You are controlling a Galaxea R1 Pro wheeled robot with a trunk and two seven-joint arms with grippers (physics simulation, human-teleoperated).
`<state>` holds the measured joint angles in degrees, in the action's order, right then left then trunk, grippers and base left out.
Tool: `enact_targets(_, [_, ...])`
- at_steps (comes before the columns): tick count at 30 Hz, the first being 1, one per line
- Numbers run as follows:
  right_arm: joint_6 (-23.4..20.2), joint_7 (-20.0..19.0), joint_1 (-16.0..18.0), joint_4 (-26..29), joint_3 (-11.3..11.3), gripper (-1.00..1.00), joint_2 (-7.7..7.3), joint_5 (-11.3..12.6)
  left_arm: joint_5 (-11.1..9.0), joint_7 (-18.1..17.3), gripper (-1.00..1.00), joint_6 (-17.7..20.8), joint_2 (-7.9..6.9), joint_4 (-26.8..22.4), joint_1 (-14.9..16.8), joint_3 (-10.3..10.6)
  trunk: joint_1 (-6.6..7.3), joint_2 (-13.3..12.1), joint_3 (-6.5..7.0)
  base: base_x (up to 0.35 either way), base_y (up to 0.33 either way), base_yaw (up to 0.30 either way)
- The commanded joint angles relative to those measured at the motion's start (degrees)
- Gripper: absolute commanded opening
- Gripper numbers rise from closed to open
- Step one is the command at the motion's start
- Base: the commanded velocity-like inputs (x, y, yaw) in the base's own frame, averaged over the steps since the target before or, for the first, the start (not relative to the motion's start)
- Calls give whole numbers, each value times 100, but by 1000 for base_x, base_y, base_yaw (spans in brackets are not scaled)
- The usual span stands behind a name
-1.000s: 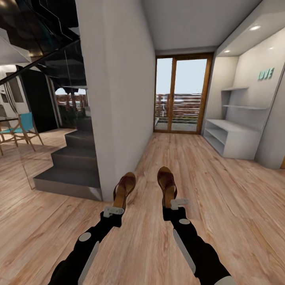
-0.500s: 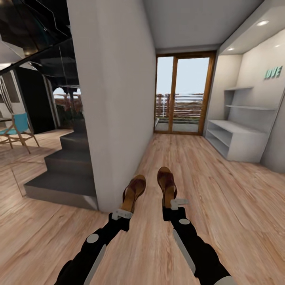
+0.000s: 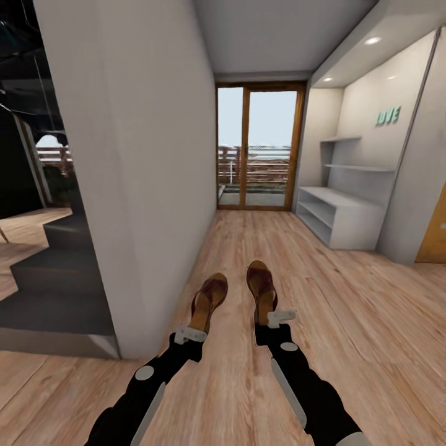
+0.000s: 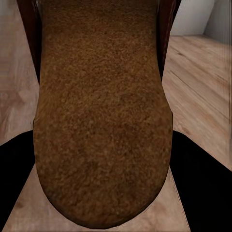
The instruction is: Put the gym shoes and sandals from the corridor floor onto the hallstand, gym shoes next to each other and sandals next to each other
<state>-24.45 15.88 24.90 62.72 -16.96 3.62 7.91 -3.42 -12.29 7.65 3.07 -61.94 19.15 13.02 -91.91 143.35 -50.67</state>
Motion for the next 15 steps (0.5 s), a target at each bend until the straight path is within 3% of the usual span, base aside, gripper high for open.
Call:
enact_targets(1, [-16, 55, 6, 4, -17, -100, -2, 53, -39, -19, -100, 44, 0, -12, 1, -5, -2, 3, -6, 348, 0, -300])
enact_targets(8, [-16, 55, 6, 3, -17, -100, -2, 53, -106, -26, -100, 37, 7, -17, 1, -2, -2, 3, -6, 348, 0, -292])
enact_targets(12, [-16, 55, 6, 10, -17, -100, -2, 53, -507, -26, -100, 24, 9, -26, 1, -9, -2, 3, -6, 349, 0, -90])
enact_targets(15, [-16, 55, 6, 7, -17, -100, -2, 53, -623, -20, -100, 19, 0, -28, 1, -21, -2, 3, -6, 349, 0, -16])
